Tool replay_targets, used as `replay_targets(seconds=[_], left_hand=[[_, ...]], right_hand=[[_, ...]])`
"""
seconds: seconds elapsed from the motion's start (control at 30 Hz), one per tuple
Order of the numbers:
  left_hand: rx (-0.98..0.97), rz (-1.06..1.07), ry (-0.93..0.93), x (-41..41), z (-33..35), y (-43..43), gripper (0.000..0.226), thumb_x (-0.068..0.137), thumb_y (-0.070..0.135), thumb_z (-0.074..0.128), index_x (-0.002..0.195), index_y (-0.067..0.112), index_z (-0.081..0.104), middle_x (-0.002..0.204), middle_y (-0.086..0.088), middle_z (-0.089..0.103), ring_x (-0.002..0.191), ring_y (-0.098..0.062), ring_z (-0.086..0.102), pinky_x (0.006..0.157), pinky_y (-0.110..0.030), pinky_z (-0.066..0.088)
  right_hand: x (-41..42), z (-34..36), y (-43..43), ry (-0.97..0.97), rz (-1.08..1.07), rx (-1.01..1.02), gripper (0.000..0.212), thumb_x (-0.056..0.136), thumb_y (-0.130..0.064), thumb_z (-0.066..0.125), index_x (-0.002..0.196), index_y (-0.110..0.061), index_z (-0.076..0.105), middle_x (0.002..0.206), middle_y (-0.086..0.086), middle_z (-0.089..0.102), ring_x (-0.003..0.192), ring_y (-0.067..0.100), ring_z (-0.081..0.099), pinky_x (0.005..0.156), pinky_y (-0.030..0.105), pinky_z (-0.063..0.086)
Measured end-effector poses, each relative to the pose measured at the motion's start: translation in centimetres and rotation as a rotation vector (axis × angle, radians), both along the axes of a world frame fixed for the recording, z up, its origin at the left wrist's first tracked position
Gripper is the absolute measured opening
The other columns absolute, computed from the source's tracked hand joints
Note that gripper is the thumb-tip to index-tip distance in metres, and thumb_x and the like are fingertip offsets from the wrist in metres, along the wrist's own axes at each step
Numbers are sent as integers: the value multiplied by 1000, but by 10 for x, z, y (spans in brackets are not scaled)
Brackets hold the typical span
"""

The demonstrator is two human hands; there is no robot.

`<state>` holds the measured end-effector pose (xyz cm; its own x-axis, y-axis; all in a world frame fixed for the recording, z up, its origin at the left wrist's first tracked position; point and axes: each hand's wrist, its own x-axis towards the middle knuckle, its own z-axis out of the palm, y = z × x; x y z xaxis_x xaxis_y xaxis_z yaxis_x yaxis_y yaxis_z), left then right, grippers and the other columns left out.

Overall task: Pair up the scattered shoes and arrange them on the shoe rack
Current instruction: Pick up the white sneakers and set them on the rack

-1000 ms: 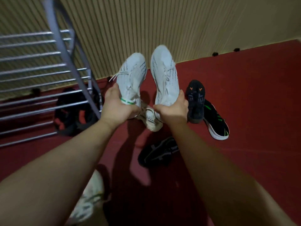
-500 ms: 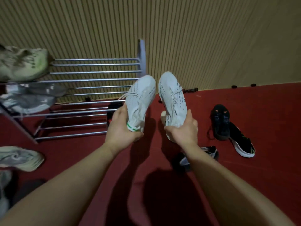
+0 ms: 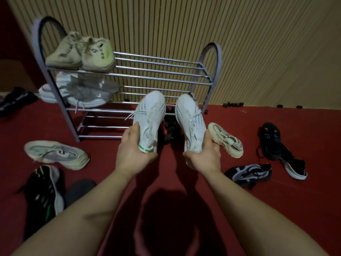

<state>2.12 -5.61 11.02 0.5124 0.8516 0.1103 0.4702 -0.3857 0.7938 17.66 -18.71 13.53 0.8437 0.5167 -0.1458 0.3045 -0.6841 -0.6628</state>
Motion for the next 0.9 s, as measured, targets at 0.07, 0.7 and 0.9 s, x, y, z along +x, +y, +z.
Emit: replay_targets(seconds=[0.07,0.7,0.9], left_hand=[[5,7,-5,-14,-3,11,107,63,26,80,151,21,19,152,-2,25,134,-23,36,108,-36,35],[-202,81,-61,-45,-3,95,107,59,23,78,150,25,21,145,-2,33,124,-22,43,100,-30,40],[-148,114,42,1,9,121,103,48,33,74,142,23,32,135,-7,42,116,-26,50,98,-39,46]], right_hand=[[-14,-2,11,-33,21,-40,103,71,-40,73,149,-40,6,137,9,32,131,30,33,107,39,33],[-39,4,127,71,-36,-135,107,72,-40,74,150,-34,2,142,17,33,133,36,34,106,44,35],[-3,-7,170,94,8,-103,105,74,-40,71,150,-36,-1,141,16,32,129,35,36,102,46,36]])
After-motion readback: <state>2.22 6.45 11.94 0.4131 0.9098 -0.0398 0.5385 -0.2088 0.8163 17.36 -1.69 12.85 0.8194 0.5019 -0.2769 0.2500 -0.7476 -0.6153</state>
